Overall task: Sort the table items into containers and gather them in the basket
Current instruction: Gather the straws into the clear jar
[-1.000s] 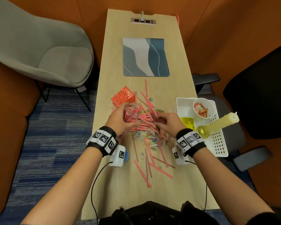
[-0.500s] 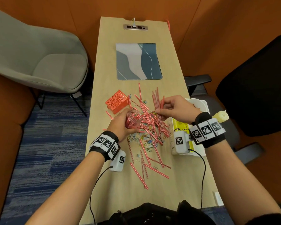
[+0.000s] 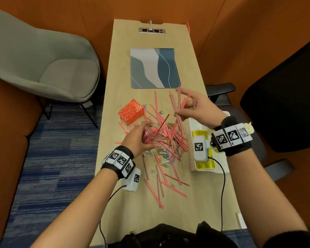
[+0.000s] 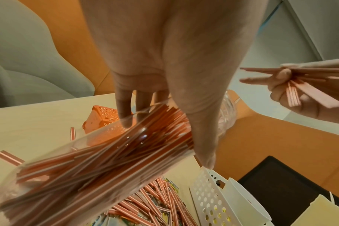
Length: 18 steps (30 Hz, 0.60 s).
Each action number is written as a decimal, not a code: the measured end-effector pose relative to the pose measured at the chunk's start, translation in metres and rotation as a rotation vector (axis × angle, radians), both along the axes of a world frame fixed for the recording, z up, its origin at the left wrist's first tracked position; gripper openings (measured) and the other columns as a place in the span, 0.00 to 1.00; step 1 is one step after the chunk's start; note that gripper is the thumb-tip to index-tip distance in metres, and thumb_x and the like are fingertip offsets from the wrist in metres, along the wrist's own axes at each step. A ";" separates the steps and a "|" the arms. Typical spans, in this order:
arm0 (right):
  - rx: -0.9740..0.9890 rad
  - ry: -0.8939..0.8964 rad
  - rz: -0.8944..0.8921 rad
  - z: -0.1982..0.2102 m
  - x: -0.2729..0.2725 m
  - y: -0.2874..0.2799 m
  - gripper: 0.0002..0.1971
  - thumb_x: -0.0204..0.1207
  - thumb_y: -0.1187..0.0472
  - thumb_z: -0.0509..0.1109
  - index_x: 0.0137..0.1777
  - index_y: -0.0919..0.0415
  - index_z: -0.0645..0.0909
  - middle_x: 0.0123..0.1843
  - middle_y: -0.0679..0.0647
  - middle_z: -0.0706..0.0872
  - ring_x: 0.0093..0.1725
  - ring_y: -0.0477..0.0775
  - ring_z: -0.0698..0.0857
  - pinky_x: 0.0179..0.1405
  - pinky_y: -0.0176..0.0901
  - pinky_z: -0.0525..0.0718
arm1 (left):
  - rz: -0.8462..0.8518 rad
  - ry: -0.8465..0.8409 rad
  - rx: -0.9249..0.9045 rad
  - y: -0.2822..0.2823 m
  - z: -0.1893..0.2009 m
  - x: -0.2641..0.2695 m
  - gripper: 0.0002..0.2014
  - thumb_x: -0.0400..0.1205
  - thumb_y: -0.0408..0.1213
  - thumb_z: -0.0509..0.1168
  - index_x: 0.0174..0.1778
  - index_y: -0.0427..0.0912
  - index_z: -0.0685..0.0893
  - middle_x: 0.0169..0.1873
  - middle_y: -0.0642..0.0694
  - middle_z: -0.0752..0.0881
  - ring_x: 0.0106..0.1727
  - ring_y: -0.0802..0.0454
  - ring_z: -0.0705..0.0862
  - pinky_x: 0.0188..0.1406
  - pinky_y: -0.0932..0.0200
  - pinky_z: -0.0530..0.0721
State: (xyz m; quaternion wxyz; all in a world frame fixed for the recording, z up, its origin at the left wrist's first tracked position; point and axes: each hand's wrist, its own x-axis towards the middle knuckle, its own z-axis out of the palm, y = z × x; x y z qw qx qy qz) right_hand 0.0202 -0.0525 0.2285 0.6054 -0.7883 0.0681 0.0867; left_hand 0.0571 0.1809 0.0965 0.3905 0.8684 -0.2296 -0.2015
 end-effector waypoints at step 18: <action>0.034 -0.270 -0.573 -0.045 -0.011 0.055 0.07 0.80 0.65 0.72 0.55 0.63 0.80 0.42 0.56 0.90 0.35 0.48 0.89 0.39 0.41 0.89 | 0.035 0.026 -0.114 -0.002 0.011 -0.003 0.45 0.64 0.48 0.86 0.77 0.50 0.73 0.66 0.52 0.85 0.61 0.58 0.83 0.66 0.60 0.80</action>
